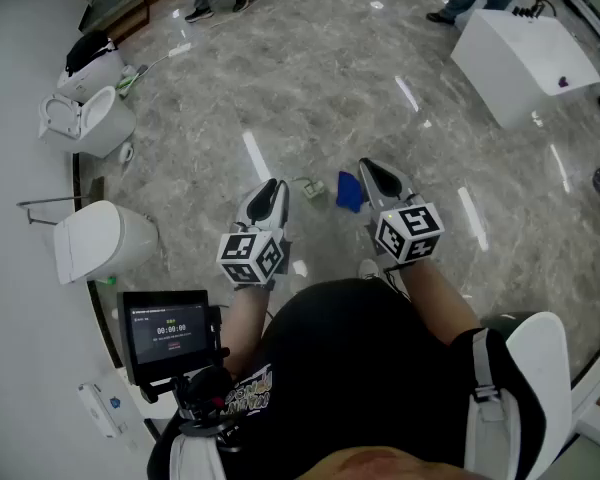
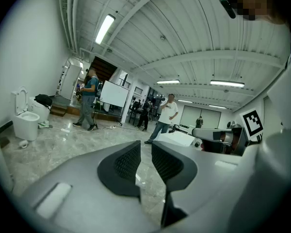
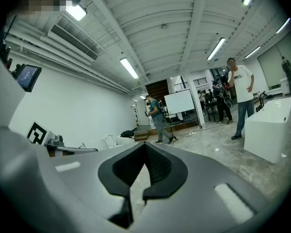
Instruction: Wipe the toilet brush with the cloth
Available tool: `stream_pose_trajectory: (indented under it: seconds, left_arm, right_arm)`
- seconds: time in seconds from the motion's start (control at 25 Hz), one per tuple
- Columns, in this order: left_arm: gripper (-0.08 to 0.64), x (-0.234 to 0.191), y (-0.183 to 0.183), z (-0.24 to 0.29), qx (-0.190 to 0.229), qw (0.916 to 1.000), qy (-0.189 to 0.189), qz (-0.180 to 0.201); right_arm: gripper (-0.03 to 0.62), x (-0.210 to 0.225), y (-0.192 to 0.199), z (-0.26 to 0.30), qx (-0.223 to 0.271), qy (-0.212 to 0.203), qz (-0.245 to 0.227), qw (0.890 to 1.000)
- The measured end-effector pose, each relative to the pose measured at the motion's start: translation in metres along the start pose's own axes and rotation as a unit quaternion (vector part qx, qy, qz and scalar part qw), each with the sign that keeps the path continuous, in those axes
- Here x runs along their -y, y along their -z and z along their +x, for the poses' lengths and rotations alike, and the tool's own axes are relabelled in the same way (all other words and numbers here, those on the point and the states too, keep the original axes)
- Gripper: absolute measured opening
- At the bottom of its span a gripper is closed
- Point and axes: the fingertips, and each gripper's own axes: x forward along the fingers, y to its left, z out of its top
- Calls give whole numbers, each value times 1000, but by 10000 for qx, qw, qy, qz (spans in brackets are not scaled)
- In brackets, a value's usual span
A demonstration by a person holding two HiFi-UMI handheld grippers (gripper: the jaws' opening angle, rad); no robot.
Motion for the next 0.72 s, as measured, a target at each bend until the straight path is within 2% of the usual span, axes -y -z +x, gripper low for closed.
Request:
stream_pose_trajectory:
  seconds: [0.72]
  left_arm:
    - [71,-2,-1,-1,23,10000,-4,-29]
  right_arm:
    - [2,-3,-2,1,14,-22,-21,10000]
